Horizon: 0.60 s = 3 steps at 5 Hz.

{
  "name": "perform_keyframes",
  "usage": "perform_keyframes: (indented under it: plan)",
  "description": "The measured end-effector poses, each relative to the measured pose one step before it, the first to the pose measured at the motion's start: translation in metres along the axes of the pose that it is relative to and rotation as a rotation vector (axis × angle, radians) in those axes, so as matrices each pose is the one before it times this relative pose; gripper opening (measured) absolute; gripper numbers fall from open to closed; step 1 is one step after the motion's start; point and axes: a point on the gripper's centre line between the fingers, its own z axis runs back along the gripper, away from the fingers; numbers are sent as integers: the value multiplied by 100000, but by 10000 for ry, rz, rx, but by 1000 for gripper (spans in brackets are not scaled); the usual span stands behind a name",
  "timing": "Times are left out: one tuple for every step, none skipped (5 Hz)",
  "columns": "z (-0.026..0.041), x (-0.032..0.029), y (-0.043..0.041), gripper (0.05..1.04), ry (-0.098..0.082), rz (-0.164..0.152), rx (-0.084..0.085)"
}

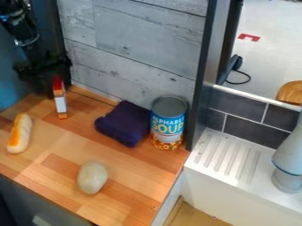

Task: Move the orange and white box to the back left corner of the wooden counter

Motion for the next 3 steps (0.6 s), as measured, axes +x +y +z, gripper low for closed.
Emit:
perform_keyframes:
  plan:
    - [2053,-138,-531,1000,-377,-3,-13]
    - [2193,-1636,-57,1000,-111,-347,663]
    - [1584,-2925,-649,1000,-34,-163,319]
